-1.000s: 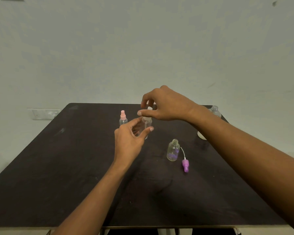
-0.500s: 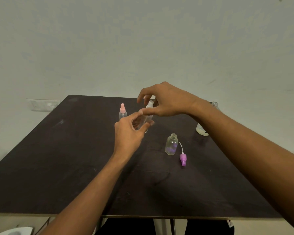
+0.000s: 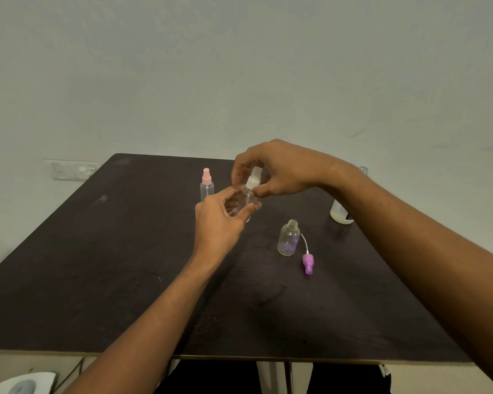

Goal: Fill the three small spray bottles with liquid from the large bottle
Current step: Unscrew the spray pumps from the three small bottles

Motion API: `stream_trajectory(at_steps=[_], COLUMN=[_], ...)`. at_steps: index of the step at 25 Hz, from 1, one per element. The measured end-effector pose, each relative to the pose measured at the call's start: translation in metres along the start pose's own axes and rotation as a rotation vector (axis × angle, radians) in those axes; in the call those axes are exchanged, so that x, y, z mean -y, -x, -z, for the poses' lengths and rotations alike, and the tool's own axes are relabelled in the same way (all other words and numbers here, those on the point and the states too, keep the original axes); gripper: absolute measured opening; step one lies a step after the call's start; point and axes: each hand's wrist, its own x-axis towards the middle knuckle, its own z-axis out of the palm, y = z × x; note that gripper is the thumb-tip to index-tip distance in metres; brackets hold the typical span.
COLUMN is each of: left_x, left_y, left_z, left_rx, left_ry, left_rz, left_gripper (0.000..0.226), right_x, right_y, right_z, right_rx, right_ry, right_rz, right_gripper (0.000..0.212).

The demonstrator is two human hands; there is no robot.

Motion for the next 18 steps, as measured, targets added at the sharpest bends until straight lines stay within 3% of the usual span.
stream_trajectory(at_steps=[4, 11, 18], left_x=[0.000, 0.000, -0.001], left_y=[-0.001, -0.002, -0.002], left_z=[-0.003, -0.002, -0.001], left_rx=[0.001, 0.000, -0.003], left_ry=[-0.021, -0.029, -0.025], left_rz=[-0.009, 0.004, 0.021], left_gripper=[0.051, 0.052, 0.053], right_x=[-0.003, 0.003, 0.006], right_y=[-0.003, -0.003, 0.002], right_z=[-0.009, -0.004, 0.005], right_rx=[-0.172, -0.083, -0.077], right_ry=[0.019, -0.007, 0.035], right_rz=[-0.158, -0.148, -0.124], right_gripper=[0.030, 0.009, 0.017])
